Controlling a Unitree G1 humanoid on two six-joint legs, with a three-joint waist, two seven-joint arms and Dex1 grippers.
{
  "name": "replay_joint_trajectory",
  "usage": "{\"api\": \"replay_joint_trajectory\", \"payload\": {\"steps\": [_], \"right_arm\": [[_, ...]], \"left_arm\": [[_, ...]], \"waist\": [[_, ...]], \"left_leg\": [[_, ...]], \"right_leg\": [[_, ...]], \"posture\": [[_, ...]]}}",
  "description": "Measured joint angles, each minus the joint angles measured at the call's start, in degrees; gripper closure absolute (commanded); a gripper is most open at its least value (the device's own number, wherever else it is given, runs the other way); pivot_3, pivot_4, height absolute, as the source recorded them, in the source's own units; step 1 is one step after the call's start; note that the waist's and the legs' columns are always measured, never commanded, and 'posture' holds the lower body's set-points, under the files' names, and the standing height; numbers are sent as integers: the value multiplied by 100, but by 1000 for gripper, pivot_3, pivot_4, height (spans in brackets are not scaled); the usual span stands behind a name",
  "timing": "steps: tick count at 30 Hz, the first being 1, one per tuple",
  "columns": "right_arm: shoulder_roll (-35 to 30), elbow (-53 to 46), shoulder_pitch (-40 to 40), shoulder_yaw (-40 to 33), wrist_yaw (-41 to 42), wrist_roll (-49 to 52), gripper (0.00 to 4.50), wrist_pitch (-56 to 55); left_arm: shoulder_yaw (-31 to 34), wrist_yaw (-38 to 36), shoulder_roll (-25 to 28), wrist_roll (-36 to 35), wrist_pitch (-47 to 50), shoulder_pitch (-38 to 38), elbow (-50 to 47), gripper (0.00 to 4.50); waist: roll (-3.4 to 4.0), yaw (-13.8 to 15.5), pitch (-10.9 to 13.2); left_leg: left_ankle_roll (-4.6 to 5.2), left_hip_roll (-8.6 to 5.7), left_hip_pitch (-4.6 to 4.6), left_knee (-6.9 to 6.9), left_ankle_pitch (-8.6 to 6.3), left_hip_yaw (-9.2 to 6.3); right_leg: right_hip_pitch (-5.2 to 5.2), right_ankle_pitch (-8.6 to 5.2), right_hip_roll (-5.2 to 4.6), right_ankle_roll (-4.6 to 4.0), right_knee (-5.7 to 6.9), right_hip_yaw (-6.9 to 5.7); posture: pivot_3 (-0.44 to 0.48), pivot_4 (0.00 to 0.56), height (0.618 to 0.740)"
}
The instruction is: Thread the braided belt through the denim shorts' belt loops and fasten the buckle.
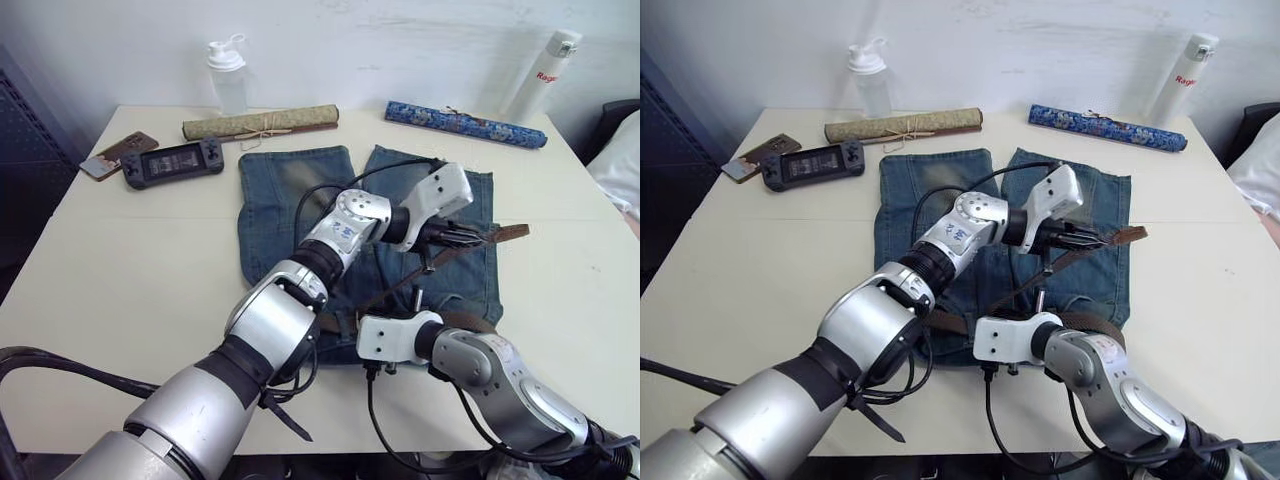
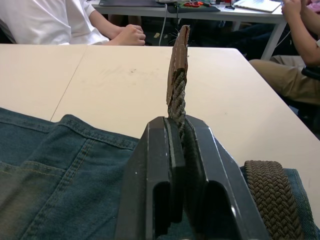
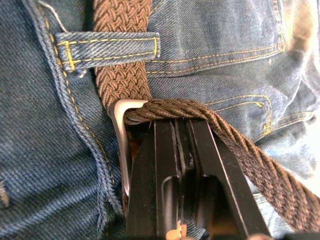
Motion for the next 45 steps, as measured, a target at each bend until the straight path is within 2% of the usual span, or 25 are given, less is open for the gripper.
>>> {"api": "replay_joint_trajectory", "payload": {"steps": [6, 27, 30, 34, 36, 37, 39, 42, 45], "right_arm": [[-21, 124, 42, -2, 168, -461, 4431, -449], [340, 288, 351, -499, 692, -1096, 4431, -967], [659, 289, 543, -730, 691, -1043, 4431, -820], [960, 284, 729, -1067, 689, -817, 4431, -697], [1054, 229, 839, -1284, 696, -594, 4431, -556], [1066, 206, 876, -1358, 696, -531, 4431, -526], [1168, 91, 1009, -1628, 734, -261, 4431, -305], [1230, -97, 1188, -2003, 829, 171, 4431, 6], [1360, -223, 1242, -2361, 936, 622, 4431, 318]], "left_arm": [[123, 225, -371, 321, -108, -264, 394, 4500], [489, 797, -452, 497, -335, -433, 592, 4500], [482, 800, -61, 661, -819, -249, 444, 4500], [507, 650, 1009, 709, -1330, 580, -302, 4500], [568, 438, 1575, 663, -1362, 1275, -1092, 4500], [589, 389, 1699, 657, -1339, 1454, -1281, 4500], [577, 291, 2172, 674, -1268, 2232, -2260, 4500], [522, 284, 2586, 700, -976, 3059, -3376, 4500], [532, 407, 2771, 684, -597, 3515, -4215, 4500]], "waist": [[5, -7, -3], [11, 9, -6], [24, -6, -13], [47, -26, -6], [50, -14, -4], [53, -3, -2], [59, 3, 2], [65, 15, 10], [71, 33, 19]], "left_leg": [[25, -2, 0, 12, -23, -8], [23, -11, 2, 22, -22, -28], [22, -11, 8, 22, -22, -32], [7, -10, 10, 19, -16, -40], [5, -15, 3, 22, -14, -52], [5, -18, -4, 29, -14, -61], [12, -28, -11, 42, -18, -80], [30, -56, -22, 47, -18, -102], [43, -71, -36, 48, -12, -114]], "right_leg": [[13, 2, -37, 3, -5, -11], [39, 4, -52, 8, -15, -38], [51, 6, -52, 12, -22, -43], [53, 6, -53, 12, -20, -43], [57, 6, -55, 12, -23, -56], [60, 6, -56, 12, -24, -59], [73, 6, -65, 12, -27, -69], [80, 8, -72, 15, -28, -66], [80, 16, -77, 31, -38, -65]], "posture": [[0, 150, 717], [0, 150, 717], [0, 150, 717], [0, 150, 717], [0, 150, 717], [0, 150, 717], [0, 150, 717], [0, 150, 717], [0, 150, 717]]}}
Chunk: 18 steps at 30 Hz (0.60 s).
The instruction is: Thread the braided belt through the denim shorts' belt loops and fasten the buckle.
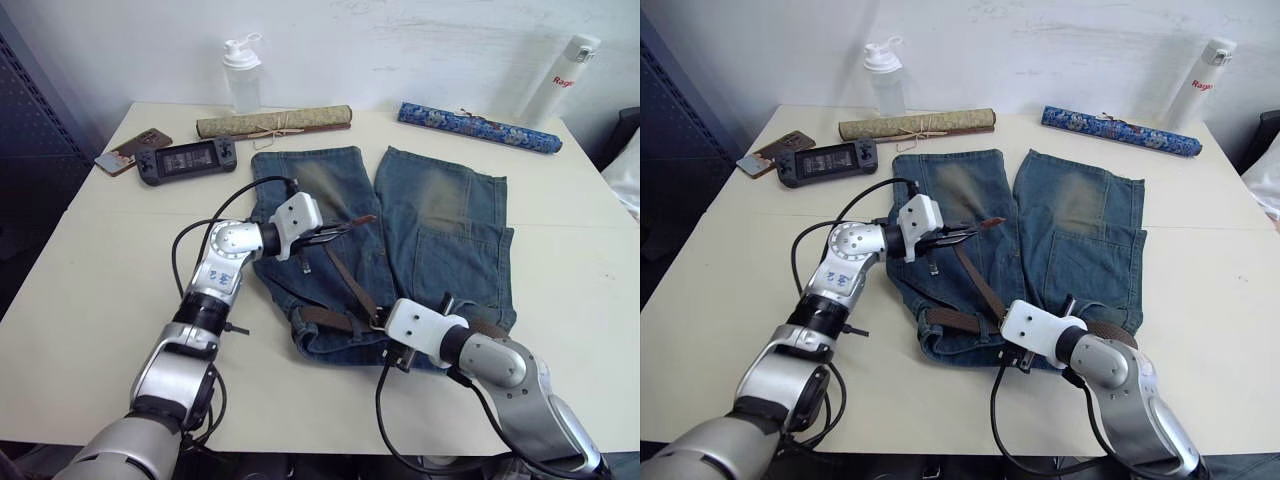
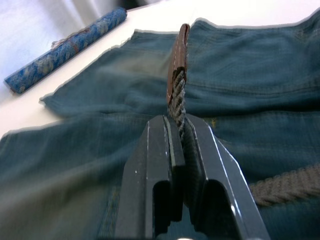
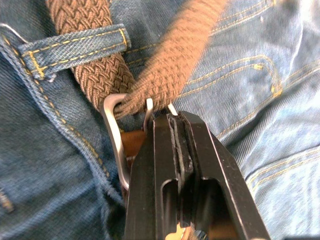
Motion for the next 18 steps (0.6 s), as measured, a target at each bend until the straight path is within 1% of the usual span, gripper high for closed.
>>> {"api": "replay_joint_trajectory", "payload": {"steps": [1, 2, 3, 6, 8, 12, 14, 18], "right_arm": [[111, -81, 17, -255, 42, 272, 4431, 194], [131, -109, 28, -396, 52, 369, 4431, 278], [284, -136, -29, -731, 74, 676, 4431, 507], [413, -276, -224, -1433, 140, 1259, 4431, 957], [357, -416, -336, -1777, 265, 1653, 4431, 1148], [129, -641, -234, -2150, 459, 2196, 4431, 1359], [5, -813, 1, -2174, 497, 2445, 4431, 1389], [-38, -1160, 428, -2130, 409, 2731, 4431, 1433]], "left_arm": [[28, 40, 130, -47, 154, 326, -542, 4500], [35, 43, 191, -64, 213, 455, -710, 4500], [60, 13, 322, -115, 350, 767, -1100, 4500], [-87, -161, 474, -164, 513, 1189, -1739, 4500], [-177, -270, 537, -189, 557, 1246, -2039, 4500], [-300, -377, 816, -177, 547, 1279, -2479, 4500], [-391, -380, 899, -113, 537, 1385, -2713, 4500], [-569, -335, 965, 68, 474, 1549, -2932, 4500]], "waist": [[11, -24, 6], [23, -44, 14], [40, -64, 31], [76, -72, 69], [78, -56, 75], [80, -67, 76], [81, -63, 76], [81, -63, 77]], "left_leg": [[0, 1, -2, -1, 0, 0], [0, 1, -2, -1, 0, 0], [-1, 4, -4, -4, 1, 0], [-11, 6, -11, -10, 9, 1], [-16, 8, -16, -15, 18, -8], [-14, 7, -14, -22, 20, -6], [-14, 6, -14, -29, 20, -7], [-12, 3, -14, -34, 25, -8]], "right_leg": [[1, 5, -1, 9, -1, 3], [1, 5, -1, 9, 0, 3], [-2, 6, 1, 12, 2, 2], [-16, 6, 10, 13, 20, -2], [-20, 5, 15, 12, 24, -12], [-19, 5, 13, 12, 20, -44], [-19, 5, 12, 12, 17, -52], [-18, 5, 11, 13, 16, -54]], "posture": [[0, 150, 717], [0, 150, 717], [0, 150, 717], [0, 150, 717], [0, 150, 717], [0, 150, 717], [0, 150, 717], [0, 150, 717]]}}
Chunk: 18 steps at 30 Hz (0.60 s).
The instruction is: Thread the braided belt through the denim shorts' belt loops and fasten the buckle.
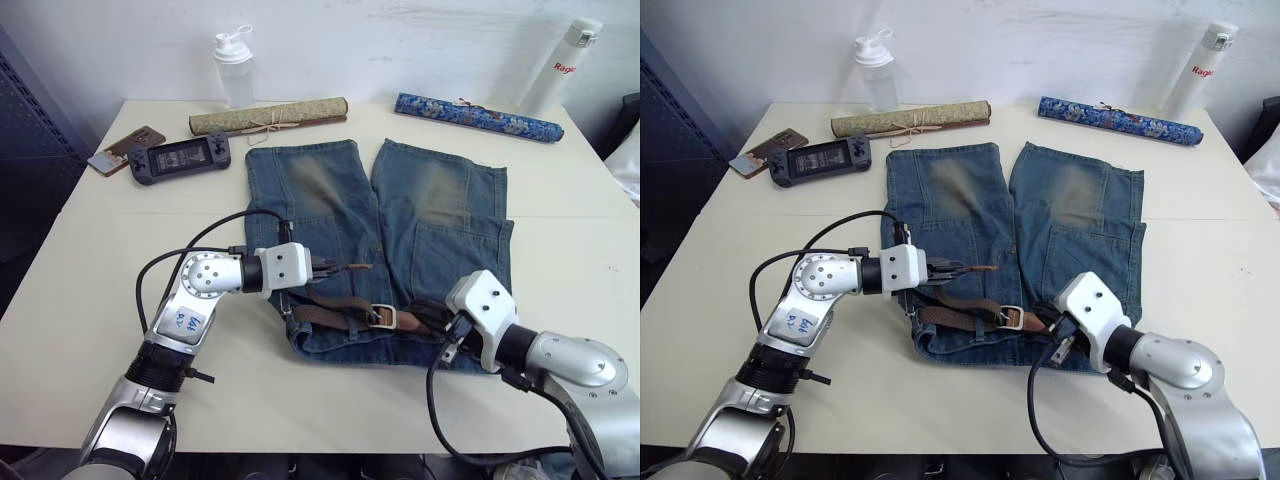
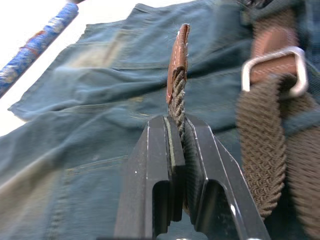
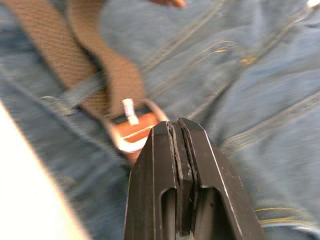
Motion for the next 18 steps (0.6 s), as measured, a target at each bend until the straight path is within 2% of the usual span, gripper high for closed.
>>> {"api": "replay_joint_trajectory", "payload": {"steps": [4, 5, 8, 9, 15, 18], "right_arm": [[-177, -62, 389, 314, -296, -87, 4431, -222], [-213, -62, 486, 453, -396, -157, 3841, -329], [-330, -39, 823, 909, -785, -580, 2631, -778], [-515, -10, 947, 1079, -869, -781, 2101, -996], [-766, 311, 1200, 1496, -1397, -1673, 2101, -2080], [-686, 509, 1290, 1603, -1665, -1987, 2101, -2504]], "left_arm": [[-19, 58, 102, 123, -10, 95, -183, 4500], [-38, 74, 109, 146, -10, 107, -204, 4500], [-146, 75, 138, 199, -20, 124, -276, 4500], [-170, 75, 140, 208, -34, 128, -306, 4500], [-174, 83, 148, 214, -38, 128, -355, 4500], [-174, 83, 148, 206, -27, 128, -357, 4500]], "waist": [[0, 6, 0], [0, 9, 0], [0, 9, 0], [0, 9, 0], [-2, 12, 1], [-3, 13, 1]], "left_leg": [[-2, 0, 4, -3, 1, 0], [-2, 0, 4, -3, 1, 0], [-4, -3, 4, -5, 2, 2], [-4, -6, 5, -5, 2, 3], [-8, -5, 9, -6, 5, 3], [-8, -5, 9, -5, 5, 3]], "right_leg": [[0, -1, -2, 2, -9, 0], [0, -2, -2, 2, -11, 1], [-2, -2, -3, 4, -9, 2], [-2, -4, -4, 6, -10, 2], [-1, -7, -3, 10, -9, 2], [0, -8, -2, 10, -9, 2]], "posture": [[0, 150, 717], [0, 150, 717], [0, 150, 717], [0, 150, 717], [0, 150, 717], [0, 150, 717]]}}
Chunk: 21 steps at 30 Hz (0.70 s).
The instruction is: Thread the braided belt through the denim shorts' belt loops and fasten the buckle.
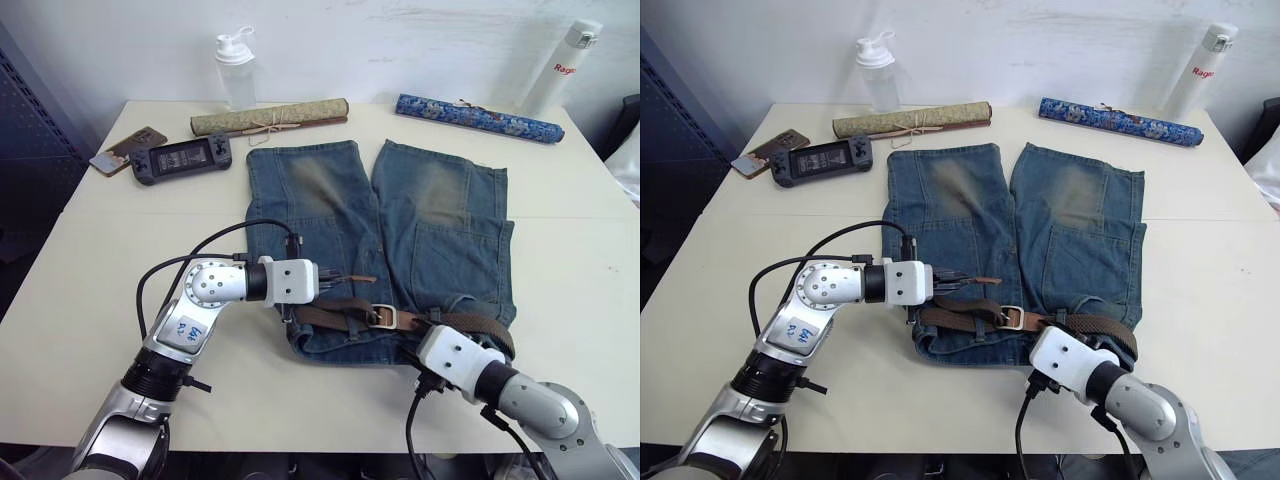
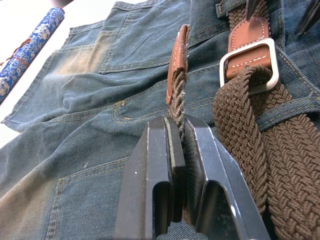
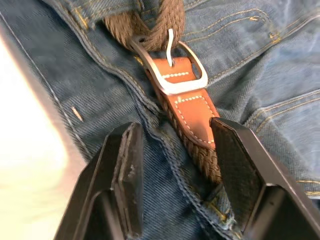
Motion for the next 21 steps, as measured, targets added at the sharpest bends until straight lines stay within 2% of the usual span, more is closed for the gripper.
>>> {"api": "replay_joint_trajectory", "payload": {"steps": [12, 19, 20, 21], "right_arm": [[346, 524, -347, 785, -556, -1289, 2101, -464], [636, 539, -350, 811, -597, -1430, 2101, -325], [675, 538, -353, 810, -596, -1435, 2473, -299], [689, 539, -354, 810, -591, -1438, 2587, -284]], "left_arm": [[1, 3, -8, -48, 104, 1, -18, 4500], [1, 2, -8, -55, 105, 0, -19, 4500], [1, 1, -8, -55, 105, 0, -19, 4500], [1, 1, -8, -56, 105, 0, -19, 4500]], "waist": [[1, -7, 0], [1, -8, 0], [1, -8, -1], [1, -8, -1]], "left_leg": [[-2, 1, 8, 0, 1, 1], [-2, 1, 13, 0, 2, 1], [-2, 1, 14, 0, 2, 1], [-2, 1, 14, 0, 2, 1]], "right_leg": [[5, -1, 1, -1, 2, 2], [8, -1, 1, -1, 6, 4], [8, -1, 1, -1, 6, 4], [8, -1, 1, -1, 6, 4]], "posture": [[0, 150, 717], [0, 150, 717], [0, 150, 717], [0, 150, 717]]}}
